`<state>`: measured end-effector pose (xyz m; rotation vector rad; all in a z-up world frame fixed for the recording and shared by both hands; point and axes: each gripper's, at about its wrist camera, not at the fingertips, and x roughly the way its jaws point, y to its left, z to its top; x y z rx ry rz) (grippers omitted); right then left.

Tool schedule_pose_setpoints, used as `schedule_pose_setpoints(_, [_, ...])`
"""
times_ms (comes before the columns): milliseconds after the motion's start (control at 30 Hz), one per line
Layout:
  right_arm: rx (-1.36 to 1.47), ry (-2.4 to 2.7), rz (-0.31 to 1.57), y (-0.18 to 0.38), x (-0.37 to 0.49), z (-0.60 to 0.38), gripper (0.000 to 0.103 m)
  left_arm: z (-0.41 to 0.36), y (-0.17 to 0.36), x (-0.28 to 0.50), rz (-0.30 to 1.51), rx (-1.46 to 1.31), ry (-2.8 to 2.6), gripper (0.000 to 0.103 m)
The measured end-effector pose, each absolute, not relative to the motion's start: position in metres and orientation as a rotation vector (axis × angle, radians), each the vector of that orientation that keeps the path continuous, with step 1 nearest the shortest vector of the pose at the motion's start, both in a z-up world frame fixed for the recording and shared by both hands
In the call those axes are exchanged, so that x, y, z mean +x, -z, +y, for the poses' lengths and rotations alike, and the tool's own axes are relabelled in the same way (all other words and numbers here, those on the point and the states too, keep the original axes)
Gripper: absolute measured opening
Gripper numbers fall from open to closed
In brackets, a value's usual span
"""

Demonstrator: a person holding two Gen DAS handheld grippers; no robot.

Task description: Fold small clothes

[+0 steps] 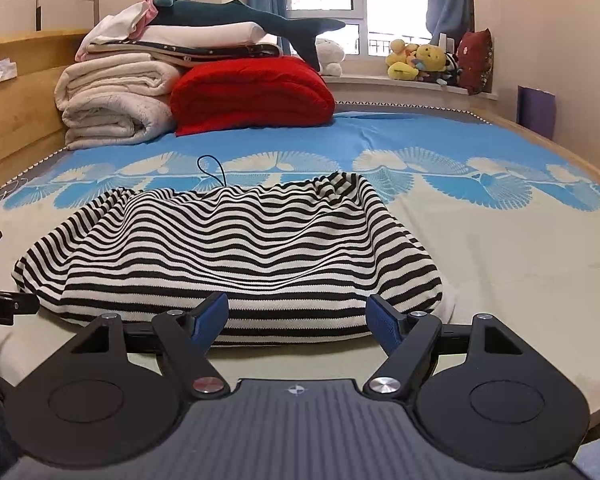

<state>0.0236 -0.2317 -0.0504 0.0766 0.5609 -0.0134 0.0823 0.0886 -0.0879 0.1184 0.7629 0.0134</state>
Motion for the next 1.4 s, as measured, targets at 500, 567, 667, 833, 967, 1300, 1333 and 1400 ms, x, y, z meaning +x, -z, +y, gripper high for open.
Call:
schedule_pose_setpoints(500, [0.768, 0.185, 0.699, 0.082, 0.038, -0.331, 0.077, 0.109, 0.089, 0.099, 0.769, 0.103, -0.116, 0.103])
schedule_pose_setpoints(567, [0.912, 0.254, 0.686, 0.093, 0.037, -0.354, 0.078, 0.118, 0.090, 0.105, 0.783, 0.083, -0.125, 0.103])
schedule_pose_setpoints(667, [1.074, 0.301, 0.661, 0.106, 0.042, -0.377, 0.078, 0.136, 0.093, 0.116, 0.821, 0.013, -0.151, 0.103])
schedule_pose_setpoints(833, [1.195, 0.367, 0.635, 0.128, 0.074, -0.386, 0.080, 0.164, 0.098, 0.132, 0.881, -0.100, -0.255, 0.103])
schedule_pose_setpoints(967, [1.170, 0.309, 0.591, 0.135, 0.106, -0.376, 0.081, 0.176, 0.106, 0.142, 0.930, -0.117, -0.342, 0.103])
schedule_pose_setpoints(1300, [1.174, 0.379, 0.583, 0.128, 0.126, -0.415, 0.015, 0.159, 0.132, 0.172, 1.017, -0.027, -0.400, 0.103])
schedule_pose_setpoints(1333, [1.191, 0.402, 0.578, 0.129, 0.122, -0.422, 0.015, 0.155, 0.132, 0.173, 1.022, -0.034, -0.381, 0.103])
schedule_pose_setpoints(1400, [1.218, 0.451, 0.561, 0.128, 0.110, -0.435, 0.015, 0.147, 0.133, 0.175, 1.031, -0.047, -0.342, 0.103])
